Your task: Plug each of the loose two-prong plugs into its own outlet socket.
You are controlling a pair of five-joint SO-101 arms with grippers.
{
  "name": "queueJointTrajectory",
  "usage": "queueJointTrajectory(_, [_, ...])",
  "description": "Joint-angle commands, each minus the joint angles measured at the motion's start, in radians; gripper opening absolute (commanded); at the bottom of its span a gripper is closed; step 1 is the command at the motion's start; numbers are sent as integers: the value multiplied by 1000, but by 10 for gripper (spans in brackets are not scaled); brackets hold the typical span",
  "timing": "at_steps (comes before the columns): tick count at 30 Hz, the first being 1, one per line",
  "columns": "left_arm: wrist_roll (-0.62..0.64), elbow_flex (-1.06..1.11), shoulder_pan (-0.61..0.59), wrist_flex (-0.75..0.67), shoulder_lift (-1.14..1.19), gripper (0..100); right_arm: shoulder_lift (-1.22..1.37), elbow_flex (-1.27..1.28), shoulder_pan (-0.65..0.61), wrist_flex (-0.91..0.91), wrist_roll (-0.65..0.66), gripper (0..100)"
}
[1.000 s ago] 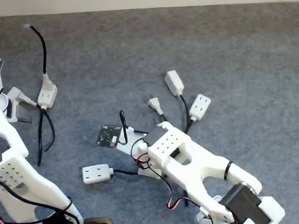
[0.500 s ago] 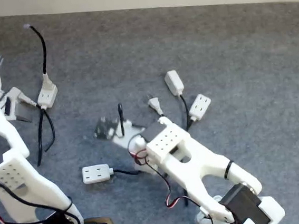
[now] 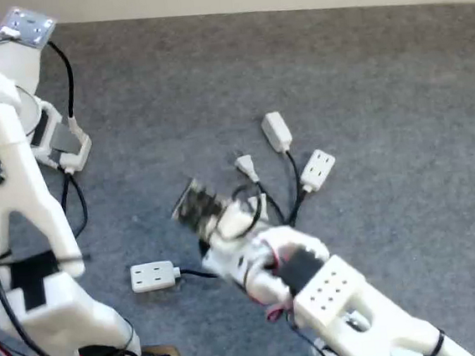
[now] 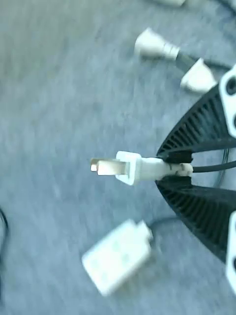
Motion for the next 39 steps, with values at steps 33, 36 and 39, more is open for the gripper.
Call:
queueJointTrajectory(33, [-512, 1592, 380, -410, -920, 315, -443, 282, 125, 389, 52, 5])
queueJointTrajectory(36, [-486, 1635, 395, -505, -920, 313, -443, 283, 88, 389, 52, 5])
queueJointTrajectory(39, [-491, 1705, 395, -605, -920, 313, -443, 283, 85, 389, 52, 5])
